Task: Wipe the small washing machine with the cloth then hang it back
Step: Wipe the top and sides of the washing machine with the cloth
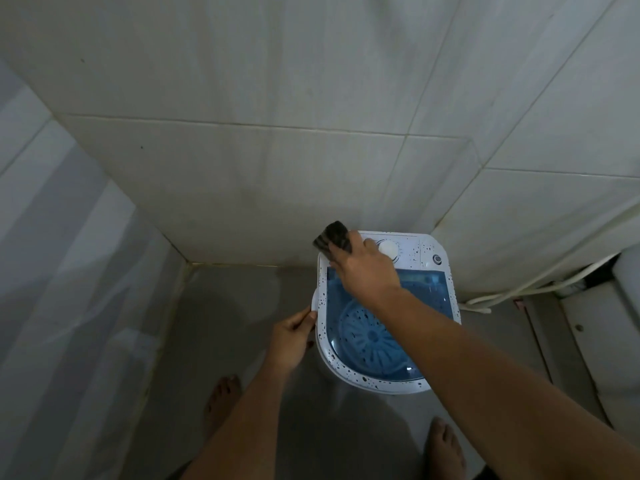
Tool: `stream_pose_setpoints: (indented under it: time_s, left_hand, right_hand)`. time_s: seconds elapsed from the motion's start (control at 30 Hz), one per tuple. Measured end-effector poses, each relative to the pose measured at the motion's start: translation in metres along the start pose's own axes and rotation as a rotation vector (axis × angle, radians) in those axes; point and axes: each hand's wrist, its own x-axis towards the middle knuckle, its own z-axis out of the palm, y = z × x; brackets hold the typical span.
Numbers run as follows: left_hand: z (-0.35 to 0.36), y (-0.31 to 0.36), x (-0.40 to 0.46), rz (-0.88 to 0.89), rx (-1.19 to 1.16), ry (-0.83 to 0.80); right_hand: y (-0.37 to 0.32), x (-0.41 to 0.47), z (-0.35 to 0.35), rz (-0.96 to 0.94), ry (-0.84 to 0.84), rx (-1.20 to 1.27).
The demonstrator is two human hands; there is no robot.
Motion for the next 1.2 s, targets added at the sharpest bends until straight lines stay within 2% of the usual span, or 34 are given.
stream_pose_setpoints:
  time_s: [0.1,0.17,0.23,0.33,0.4,0.57,0.7,0.8,0.87,0.93,1.0,1.07,1.2]
  left_hand:
    - [-0.001,0.000,0.002,0.003,0.001,-0.010]
    - [-0.001,0.001,0.002,0.005,0.007,-0.014]
    - [-0.001,0.001,0.001,0.006,0.026,-0.011]
    - [-0.001,-0.001,0.002,0.002,0.049,0.003]
    - [-0.001,-0.001,0.002,0.000,0.060,-0.003]
    - [0.000,-0.001,0.003,0.014,0.063,0.003]
    - [-0.002,-0.002,0.003,0.013,0.081,0.004]
    - [-0.002,-0.002,0.003,0.025,0.079,0.015]
    - [-0.001,-0.002,0.003,0.022,0.086,0.025]
    - [0.000,-0.001,0.002,0.021,0.086,0.032]
    - [0.001,0.000,0.001,0.029,0.087,0.039]
    - [0.000,-0.001,0.002,0.036,0.094,0.039]
    - [-0.003,-0.001,0.006,0.015,0.120,0.030]
  right_hand:
    - [-0.007,-0.019,0.010,-0.215,-0.053,-0.086]
    - [-0.003,-0.014,0.004,-0.286,-0.095,-0.113]
    - [0.005,0.007,-0.008,-0.198,-0.091,-0.121]
    - [0.014,0.044,-0.023,0.047,-0.081,-0.093]
    - [0.013,0.049,-0.023,0.110,-0.083,-0.055]
    - [0.005,0.013,-0.012,0.026,-0.006,-0.010]
    - [0.000,-0.027,-0.010,-0.123,-0.100,0.038]
    - [0.006,-0.015,-0.033,-0.046,-0.186,0.217]
    - [0.014,0.011,-0.047,0.071,-0.131,0.278]
    - [0.025,0.027,-0.047,0.198,-0.022,0.245]
    - [0.027,0.021,-0.036,0.267,-0.028,0.149]
    - [0.019,-0.001,-0.021,0.249,-0.070,0.066]
    - [0.002,-0.044,-0.011,0.183,-0.079,0.103]
